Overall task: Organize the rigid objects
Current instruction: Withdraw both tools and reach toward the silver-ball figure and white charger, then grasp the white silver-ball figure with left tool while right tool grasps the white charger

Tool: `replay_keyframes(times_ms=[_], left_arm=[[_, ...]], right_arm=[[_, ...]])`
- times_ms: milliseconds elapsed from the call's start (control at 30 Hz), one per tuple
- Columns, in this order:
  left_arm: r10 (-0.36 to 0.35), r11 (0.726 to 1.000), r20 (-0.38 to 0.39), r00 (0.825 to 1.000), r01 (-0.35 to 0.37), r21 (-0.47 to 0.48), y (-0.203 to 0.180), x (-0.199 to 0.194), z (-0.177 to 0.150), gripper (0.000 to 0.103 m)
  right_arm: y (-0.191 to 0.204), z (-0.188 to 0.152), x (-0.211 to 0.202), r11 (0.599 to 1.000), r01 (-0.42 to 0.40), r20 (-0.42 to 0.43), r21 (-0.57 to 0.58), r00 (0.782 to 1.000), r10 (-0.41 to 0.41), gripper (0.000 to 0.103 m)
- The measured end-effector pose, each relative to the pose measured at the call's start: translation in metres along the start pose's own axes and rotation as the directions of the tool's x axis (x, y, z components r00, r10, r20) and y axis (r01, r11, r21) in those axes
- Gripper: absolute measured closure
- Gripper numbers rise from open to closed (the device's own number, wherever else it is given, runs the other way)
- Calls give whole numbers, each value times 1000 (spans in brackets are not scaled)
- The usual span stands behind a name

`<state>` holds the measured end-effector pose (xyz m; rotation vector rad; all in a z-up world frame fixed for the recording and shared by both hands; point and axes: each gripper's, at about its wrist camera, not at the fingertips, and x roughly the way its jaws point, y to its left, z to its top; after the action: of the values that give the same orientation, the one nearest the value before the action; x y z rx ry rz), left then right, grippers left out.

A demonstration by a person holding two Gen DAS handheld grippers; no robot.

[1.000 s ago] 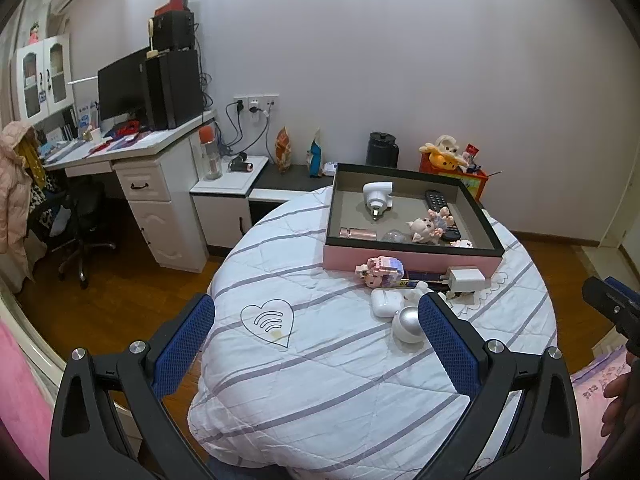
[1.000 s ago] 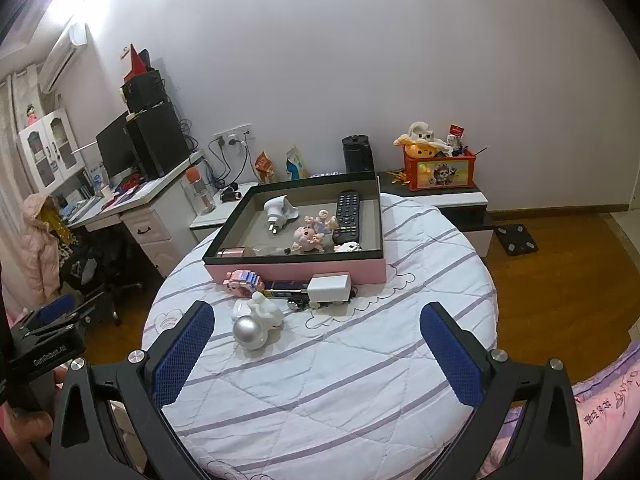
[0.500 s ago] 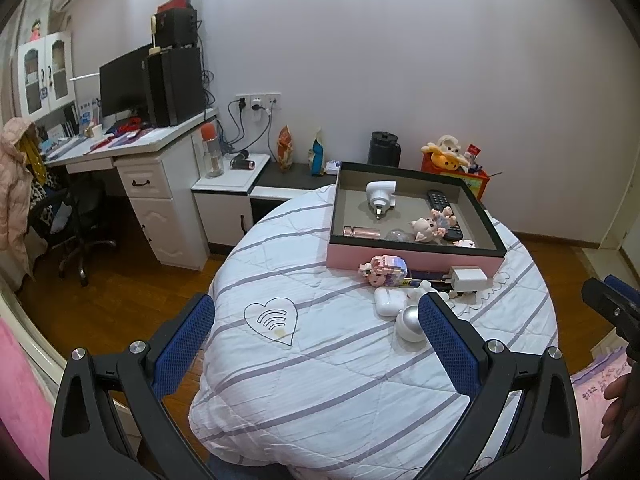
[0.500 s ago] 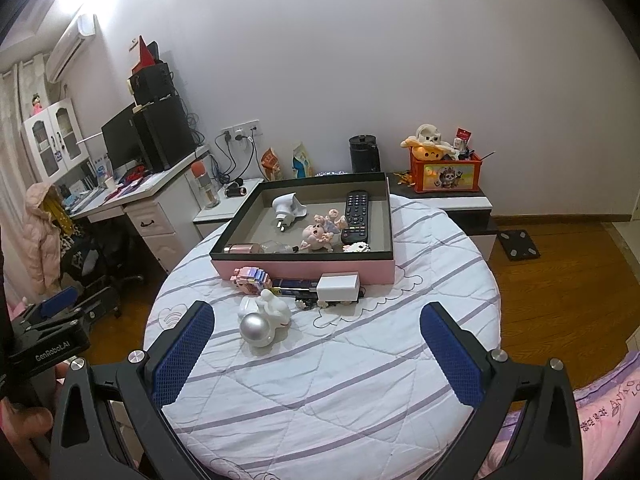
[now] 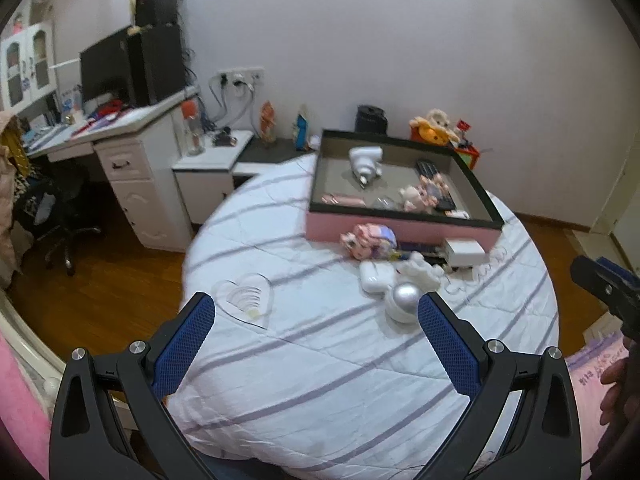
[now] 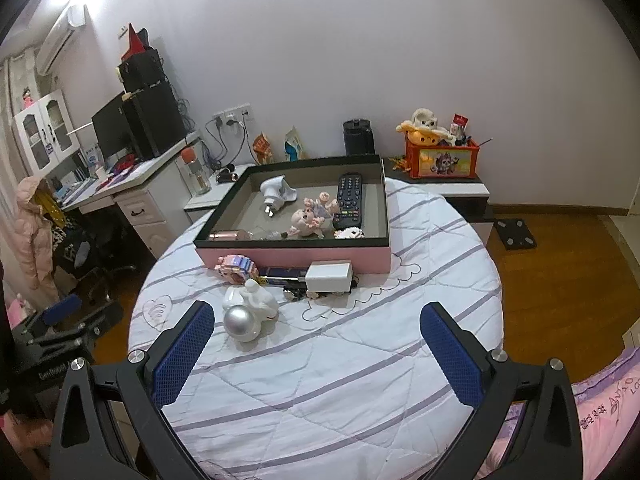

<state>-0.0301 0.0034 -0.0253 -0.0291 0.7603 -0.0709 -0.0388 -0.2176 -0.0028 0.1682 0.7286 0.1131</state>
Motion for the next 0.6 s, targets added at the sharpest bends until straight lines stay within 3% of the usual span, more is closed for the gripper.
replay_keyframes(times_ms=[300, 600], left_arm=[[-34, 998, -112, 993, 40, 49, -34, 59, -17, 0], [-30, 997, -147, 989, 40, 66, -53, 106, -19, 0]], right_arm=[[-17, 1, 50, 1000, 15, -97, 24, 995, -13, 0], [-23, 9, 104, 1000, -8, -184, 20, 983, 12, 0]])
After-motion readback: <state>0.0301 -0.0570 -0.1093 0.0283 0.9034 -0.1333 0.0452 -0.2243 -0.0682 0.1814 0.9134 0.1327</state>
